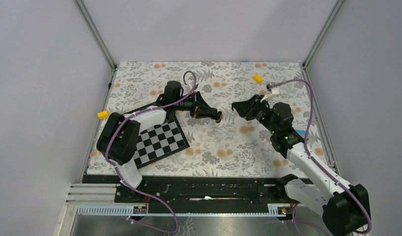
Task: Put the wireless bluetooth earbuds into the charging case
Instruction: Insert the right earbud into the right side groove of the charging case.
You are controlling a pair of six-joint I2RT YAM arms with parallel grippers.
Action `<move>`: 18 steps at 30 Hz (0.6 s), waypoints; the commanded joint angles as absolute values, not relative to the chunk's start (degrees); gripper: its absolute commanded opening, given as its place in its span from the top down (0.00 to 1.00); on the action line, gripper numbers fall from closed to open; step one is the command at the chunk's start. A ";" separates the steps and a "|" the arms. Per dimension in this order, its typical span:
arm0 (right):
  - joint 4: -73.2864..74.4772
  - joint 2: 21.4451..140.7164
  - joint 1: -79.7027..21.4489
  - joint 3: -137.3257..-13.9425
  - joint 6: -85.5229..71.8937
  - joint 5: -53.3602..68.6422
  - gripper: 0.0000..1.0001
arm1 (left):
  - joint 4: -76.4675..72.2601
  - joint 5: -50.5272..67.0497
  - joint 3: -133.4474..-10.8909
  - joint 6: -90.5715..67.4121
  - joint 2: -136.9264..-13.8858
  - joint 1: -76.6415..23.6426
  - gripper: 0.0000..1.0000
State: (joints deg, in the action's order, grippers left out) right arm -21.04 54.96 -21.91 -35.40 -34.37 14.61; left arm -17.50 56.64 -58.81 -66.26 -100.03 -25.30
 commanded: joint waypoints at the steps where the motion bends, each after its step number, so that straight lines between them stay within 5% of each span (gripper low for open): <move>1: -29.66 56.75 -26.50 -35.66 -35.44 13.90 0.72 | -23.32 53.10 -58.69 -72.49 -96.47 -25.66 1.00; 18: -35.68 61.93 -30.49 -34.33 -36.42 12.87 0.72 | -28.04 53.62 -57.76 -79.16 -97.47 -26.19 1.00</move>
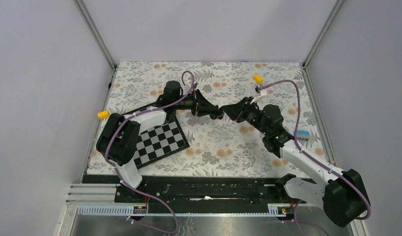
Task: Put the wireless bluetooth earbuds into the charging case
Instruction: Insert the right earbud into the right side groove of the charging case.
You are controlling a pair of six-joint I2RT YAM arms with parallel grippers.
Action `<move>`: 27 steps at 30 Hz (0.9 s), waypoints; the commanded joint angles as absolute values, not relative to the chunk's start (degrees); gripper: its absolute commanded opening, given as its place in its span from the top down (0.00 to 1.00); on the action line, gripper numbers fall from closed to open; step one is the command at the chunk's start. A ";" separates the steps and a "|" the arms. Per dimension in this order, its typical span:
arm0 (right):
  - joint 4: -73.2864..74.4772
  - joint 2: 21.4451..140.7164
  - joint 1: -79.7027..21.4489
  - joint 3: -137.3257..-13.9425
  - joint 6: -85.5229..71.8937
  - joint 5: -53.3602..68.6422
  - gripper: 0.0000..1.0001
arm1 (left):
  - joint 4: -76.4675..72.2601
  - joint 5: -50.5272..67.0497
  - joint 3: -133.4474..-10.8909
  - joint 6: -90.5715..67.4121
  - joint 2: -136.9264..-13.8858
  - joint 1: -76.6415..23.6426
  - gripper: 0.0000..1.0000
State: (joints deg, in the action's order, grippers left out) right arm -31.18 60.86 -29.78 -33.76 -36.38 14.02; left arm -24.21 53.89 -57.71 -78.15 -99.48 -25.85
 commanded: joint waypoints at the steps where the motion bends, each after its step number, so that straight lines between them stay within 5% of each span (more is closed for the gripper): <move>1: -35.87 62.58 -30.60 -34.46 -36.46 12.91 0.72 | -28.10 53.72 -57.67 -79.19 -97.47 -26.19 1.00; 27: -36.84 65.91 -31.82 -32.80 -36.03 12.31 0.74 | -32.48 54.95 -56.06 -81.96 -97.47 -26.19 1.00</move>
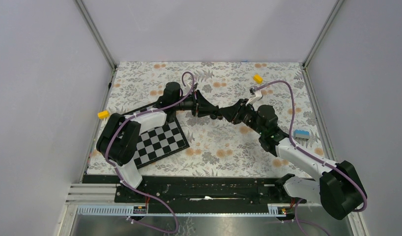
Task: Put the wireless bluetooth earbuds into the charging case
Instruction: Insert the right earbud into the right side groove of the charging case.
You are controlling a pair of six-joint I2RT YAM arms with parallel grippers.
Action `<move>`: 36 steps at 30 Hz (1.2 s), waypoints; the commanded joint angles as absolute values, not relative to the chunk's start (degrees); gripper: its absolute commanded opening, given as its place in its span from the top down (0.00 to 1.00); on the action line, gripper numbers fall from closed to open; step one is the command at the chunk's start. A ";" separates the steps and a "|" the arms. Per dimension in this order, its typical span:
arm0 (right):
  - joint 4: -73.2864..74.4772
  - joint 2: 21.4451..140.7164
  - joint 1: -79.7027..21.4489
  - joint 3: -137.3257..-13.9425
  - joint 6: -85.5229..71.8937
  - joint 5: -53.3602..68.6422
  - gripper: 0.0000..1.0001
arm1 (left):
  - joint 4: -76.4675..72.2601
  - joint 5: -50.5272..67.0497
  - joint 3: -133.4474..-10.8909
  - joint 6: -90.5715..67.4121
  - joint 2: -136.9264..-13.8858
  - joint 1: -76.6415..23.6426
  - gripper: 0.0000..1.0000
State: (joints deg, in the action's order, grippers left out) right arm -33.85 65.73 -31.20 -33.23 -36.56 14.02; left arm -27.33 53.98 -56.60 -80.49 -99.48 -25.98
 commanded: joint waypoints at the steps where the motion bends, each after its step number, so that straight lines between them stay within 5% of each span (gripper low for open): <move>1: -36.73 65.81 -31.82 -32.71 -35.99 12.16 0.74 | -32.83 54.93 -55.85 -82.22 -97.47 -26.19 1.00; 36: -37.16 65.62 -31.82 -30.87 -35.58 11.51 0.78 | -41.60 55.99 -54.07 -88.72 -98.21 -26.10 1.00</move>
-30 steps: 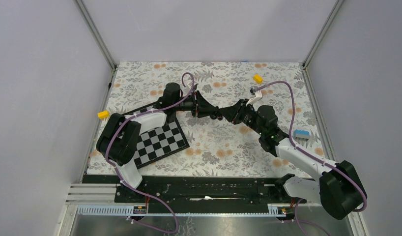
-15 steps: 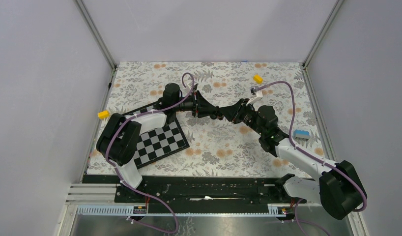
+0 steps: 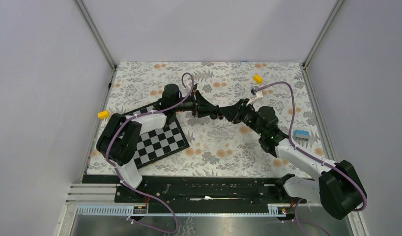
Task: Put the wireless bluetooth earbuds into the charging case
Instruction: Insert the right earbud into the right side groove of the charging case.
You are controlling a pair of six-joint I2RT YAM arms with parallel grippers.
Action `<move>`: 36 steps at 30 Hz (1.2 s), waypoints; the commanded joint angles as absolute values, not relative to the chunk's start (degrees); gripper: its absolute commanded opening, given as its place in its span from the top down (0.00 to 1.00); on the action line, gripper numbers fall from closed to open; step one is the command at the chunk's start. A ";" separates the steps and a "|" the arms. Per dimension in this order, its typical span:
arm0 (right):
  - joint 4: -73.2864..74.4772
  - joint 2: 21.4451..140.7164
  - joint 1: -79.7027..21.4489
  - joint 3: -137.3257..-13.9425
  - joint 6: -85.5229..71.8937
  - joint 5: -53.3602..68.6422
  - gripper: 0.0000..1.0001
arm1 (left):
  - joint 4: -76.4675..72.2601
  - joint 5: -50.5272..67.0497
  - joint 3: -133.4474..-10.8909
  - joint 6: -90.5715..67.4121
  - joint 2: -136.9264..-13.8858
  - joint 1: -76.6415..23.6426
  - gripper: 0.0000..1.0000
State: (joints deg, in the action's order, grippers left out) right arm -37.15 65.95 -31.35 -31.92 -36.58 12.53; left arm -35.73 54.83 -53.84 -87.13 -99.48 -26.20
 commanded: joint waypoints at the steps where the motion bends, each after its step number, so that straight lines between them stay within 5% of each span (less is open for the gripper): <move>1: -37.05 65.36 -31.82 -30.67 -35.57 11.51 0.78 | -41.15 56.00 -54.05 -88.42 -98.26 -26.04 1.00; 11: -34.24 64.44 -31.82 -29.88 -34.30 11.66 0.75 | -41.31 55.79 -53.61 -88.24 -98.20 -25.82 1.00; 16: -33.31 64.17 -31.82 -30.64 -34.42 11.87 0.48 | -41.00 55.84 -53.44 -87.93 -98.00 -25.66 1.00; 23: -30.38 61.94 -31.82 -32.55 -33.86 9.26 0.35 | -41.29 56.64 -53.26 -87.38 -97.87 -25.66 1.00; 36: -26.10 58.92 -31.82 -35.40 -33.07 7.04 0.29 | -36.05 56.54 -53.77 -82.64 -97.38 -25.66 1.00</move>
State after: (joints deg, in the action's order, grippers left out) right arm -26.72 60.71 -31.42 -32.34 -33.89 8.60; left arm -35.68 55.53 -52.77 -85.25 -99.48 -25.82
